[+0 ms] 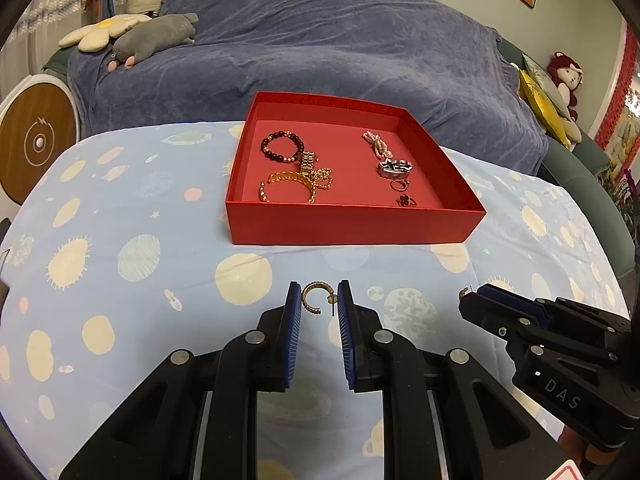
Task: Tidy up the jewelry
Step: 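Carry both hoop earrings into the red box and open both grippers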
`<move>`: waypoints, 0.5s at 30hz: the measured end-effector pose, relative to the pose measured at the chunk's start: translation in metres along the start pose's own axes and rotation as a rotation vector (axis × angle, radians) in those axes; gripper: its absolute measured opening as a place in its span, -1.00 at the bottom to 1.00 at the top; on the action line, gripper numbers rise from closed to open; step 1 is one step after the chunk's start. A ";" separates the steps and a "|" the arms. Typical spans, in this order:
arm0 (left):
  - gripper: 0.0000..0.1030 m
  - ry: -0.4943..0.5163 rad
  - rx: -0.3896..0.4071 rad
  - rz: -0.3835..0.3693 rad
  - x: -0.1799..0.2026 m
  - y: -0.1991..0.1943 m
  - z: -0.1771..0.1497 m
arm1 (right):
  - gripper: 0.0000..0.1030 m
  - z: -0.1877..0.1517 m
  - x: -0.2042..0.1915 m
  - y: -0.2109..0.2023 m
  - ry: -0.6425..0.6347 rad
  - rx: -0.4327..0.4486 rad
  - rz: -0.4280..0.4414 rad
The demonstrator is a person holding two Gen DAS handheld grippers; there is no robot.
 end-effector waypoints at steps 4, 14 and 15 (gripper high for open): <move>-0.70 0.002 0.004 0.002 0.000 -0.001 0.001 | -0.66 0.002 -0.001 0.001 0.003 0.004 -0.002; -0.70 0.009 -0.002 0.007 0.000 0.002 -0.001 | -0.66 0.000 -0.002 0.001 -0.003 0.001 -0.001; -0.70 0.009 -0.003 0.007 0.000 0.003 -0.001 | -0.66 0.000 -0.002 0.001 -0.001 0.000 0.000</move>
Point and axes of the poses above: each gripper's, at about its wrist camera, not at the fingertips, and y roughly the way its jaws point, x to its right, z to its top, the point moved 5 cm from there along y, roughly the way its jaws point, and after that the axes turned 4 degrees about x, right-handed, at the moved point
